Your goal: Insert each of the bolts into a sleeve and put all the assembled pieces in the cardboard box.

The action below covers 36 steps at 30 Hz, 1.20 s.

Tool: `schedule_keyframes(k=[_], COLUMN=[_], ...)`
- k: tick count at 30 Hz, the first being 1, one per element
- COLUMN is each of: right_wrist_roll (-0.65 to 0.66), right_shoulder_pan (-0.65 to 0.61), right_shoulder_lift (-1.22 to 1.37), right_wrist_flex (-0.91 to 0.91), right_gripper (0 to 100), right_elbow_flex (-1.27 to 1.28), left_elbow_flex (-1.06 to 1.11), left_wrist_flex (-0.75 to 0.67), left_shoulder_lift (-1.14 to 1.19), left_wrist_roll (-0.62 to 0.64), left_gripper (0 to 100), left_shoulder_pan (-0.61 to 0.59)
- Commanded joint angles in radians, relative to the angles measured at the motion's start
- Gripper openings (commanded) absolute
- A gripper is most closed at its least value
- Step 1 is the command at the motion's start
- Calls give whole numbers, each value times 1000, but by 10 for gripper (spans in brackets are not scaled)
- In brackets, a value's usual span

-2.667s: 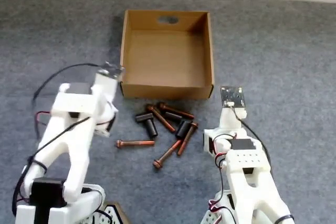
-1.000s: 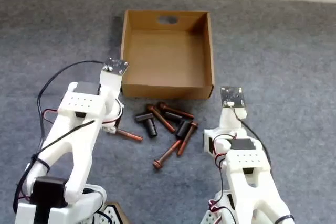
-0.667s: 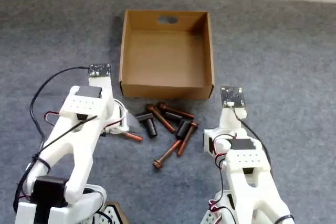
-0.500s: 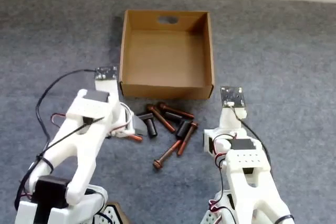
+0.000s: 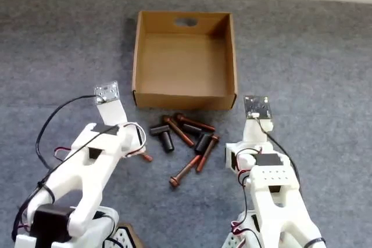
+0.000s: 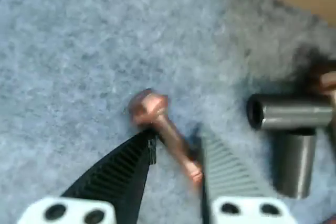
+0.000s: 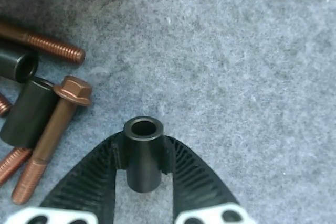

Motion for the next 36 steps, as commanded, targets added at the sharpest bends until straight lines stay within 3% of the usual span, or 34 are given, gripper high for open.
schedule_keyframes(k=[1,8,13,19,21,31,36], right_wrist_roll=[11,11,11,11,11,11,11], right_shoulder_pan=[-2,-2,-2,-2,-2,-2,-2], right_shoulder_lift=[-22,-22,-22,-22,-22,-22,-22], right_wrist_flex=[-12,-12,-12,-12,-12,-12,-12], right_gripper=[6,6,6,6,6,6,6], right_elbow_flex=[-4,-4,-4,-4,-4,-4,-4], left_elbow_flex=[-1,-127,-248,-263,-252,-131,-131], left_wrist_flex=[34,322,483,468,414,201,203], left_shoulder_lift=[-2,-2,5,7,7,8,8], left_wrist_roll=[9,-9,-247,-598,-657,-661,-660], left_gripper=[2,7,7,8,8,8,146], left_shoulder_pan=[-35,-28,-4,38,38,31,31])
